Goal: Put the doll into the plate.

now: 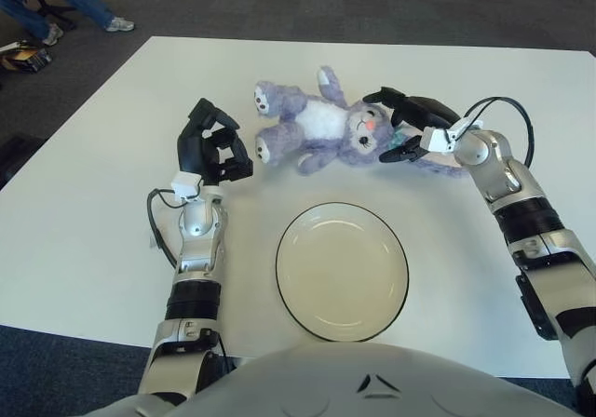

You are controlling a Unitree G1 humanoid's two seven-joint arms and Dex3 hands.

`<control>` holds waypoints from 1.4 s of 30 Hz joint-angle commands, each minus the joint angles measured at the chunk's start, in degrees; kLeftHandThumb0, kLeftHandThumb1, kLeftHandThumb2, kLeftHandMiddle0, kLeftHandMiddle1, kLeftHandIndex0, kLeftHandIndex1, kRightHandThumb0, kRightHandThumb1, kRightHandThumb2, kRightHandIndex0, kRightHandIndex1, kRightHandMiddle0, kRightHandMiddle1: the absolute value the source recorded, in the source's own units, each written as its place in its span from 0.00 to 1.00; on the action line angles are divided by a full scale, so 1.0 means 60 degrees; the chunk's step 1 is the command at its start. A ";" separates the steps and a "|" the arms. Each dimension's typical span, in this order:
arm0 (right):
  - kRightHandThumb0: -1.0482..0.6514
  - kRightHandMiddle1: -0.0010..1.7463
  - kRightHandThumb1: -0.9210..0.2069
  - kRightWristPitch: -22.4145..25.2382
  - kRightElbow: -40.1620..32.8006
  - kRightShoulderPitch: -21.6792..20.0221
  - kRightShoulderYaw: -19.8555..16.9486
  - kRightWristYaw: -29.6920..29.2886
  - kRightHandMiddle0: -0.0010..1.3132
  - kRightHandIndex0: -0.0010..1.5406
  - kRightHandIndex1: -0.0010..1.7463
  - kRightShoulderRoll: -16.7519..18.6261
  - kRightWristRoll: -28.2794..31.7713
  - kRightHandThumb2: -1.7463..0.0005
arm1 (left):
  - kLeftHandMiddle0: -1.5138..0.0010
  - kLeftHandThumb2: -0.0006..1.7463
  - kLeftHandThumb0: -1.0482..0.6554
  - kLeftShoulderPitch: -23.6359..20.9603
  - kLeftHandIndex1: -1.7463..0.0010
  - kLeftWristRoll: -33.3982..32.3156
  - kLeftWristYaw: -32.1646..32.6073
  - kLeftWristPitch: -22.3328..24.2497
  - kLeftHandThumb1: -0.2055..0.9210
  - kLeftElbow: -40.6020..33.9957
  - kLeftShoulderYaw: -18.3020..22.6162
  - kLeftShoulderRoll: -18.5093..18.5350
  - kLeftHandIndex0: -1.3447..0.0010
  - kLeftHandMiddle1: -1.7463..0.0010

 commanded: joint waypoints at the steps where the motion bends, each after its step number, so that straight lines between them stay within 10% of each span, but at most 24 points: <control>1: 0.10 0.28 0.25 -0.0395 0.0517 -0.0385 0.0116 -0.0149 0.00 0.47 1.00 0.0089 -0.0061 0.73 | 0.12 0.79 0.32 0.1491 0.00 0.0103 0.0146 0.0083 0.42 0.0924 -0.0139 -0.0566 0.51 0.00; 18: 0.13 0.27 0.26 -0.0607 0.1758 -0.0836 0.0101 -0.0447 0.00 0.54 1.00 0.0709 0.0050 0.75 | 0.11 0.78 0.33 0.1522 0.00 0.0068 0.0060 0.0110 0.43 0.0912 -0.0150 -0.0572 0.52 0.00; 37: 0.15 0.22 0.28 -0.0454 0.1941 -0.1166 0.0254 -0.1001 0.00 0.47 1.00 0.1173 -0.0186 0.73 | 0.12 0.78 0.33 0.1556 0.00 0.0149 0.0110 0.0027 0.43 0.0914 -0.0173 -0.0596 0.52 0.00; 42: 0.18 0.18 0.34 0.0651 0.1541 -0.1285 0.0491 -0.0903 0.00 0.34 1.00 0.1713 -0.0418 0.68 | 0.12 0.78 0.33 0.1540 0.00 0.0210 0.0158 -0.0065 0.43 0.0986 -0.0155 -0.0605 0.52 0.00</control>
